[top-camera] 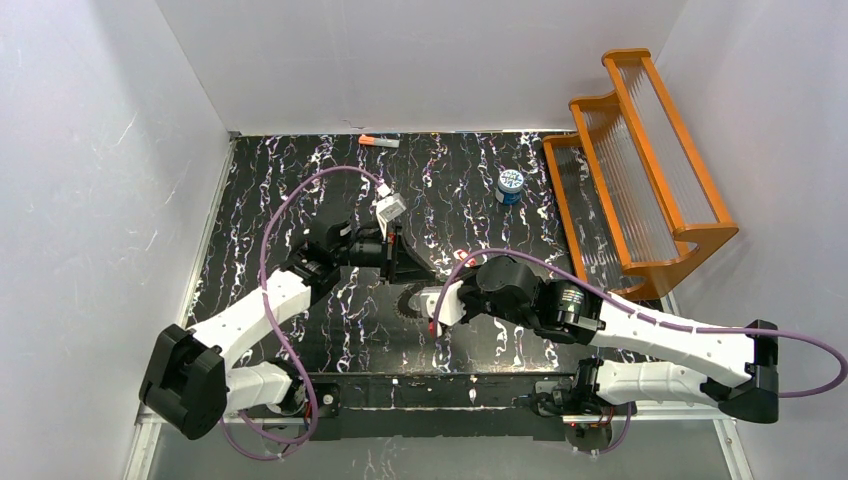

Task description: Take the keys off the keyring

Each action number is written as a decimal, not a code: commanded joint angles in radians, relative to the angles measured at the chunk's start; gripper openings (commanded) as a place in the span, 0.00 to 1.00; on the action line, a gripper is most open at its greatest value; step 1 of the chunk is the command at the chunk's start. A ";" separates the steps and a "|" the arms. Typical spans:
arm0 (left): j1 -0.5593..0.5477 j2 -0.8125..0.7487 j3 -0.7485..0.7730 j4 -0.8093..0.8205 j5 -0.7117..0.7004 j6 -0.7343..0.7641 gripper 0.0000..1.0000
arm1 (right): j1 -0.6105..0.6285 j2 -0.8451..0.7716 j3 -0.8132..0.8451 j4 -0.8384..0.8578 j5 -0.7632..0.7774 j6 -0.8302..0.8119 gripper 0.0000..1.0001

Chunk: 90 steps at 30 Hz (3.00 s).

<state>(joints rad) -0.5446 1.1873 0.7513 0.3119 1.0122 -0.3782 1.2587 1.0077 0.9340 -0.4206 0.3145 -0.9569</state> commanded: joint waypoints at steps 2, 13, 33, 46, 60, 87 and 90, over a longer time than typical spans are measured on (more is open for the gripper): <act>0.038 -0.026 -0.089 0.248 -0.234 -0.222 0.00 | 0.018 -0.003 -0.016 0.070 -0.031 0.084 0.01; 0.038 -0.095 -0.158 0.278 -0.402 -0.291 0.00 | 0.018 0.044 0.007 0.020 -0.092 0.248 0.01; 0.046 -0.107 -0.018 0.068 -0.397 0.052 0.00 | -0.155 -0.055 -0.135 0.236 -0.260 0.715 0.50; 0.047 -0.111 -0.016 0.092 -0.212 0.166 0.00 | -0.588 -0.065 -0.315 0.859 -0.825 1.159 0.58; 0.047 -0.107 -0.065 0.251 -0.120 0.045 0.00 | -0.593 0.050 -0.356 1.125 -0.924 1.309 0.45; 0.040 -0.090 -0.113 0.446 -0.090 -0.111 0.00 | -0.594 0.198 -0.386 1.411 -0.986 1.401 0.24; 0.038 -0.085 -0.115 0.446 -0.089 -0.112 0.00 | -0.594 0.189 -0.389 1.424 -0.989 1.396 0.24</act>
<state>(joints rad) -0.4950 1.1072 0.6361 0.7090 0.8848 -0.4797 0.6678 1.2045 0.5541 0.8894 -0.6632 0.4397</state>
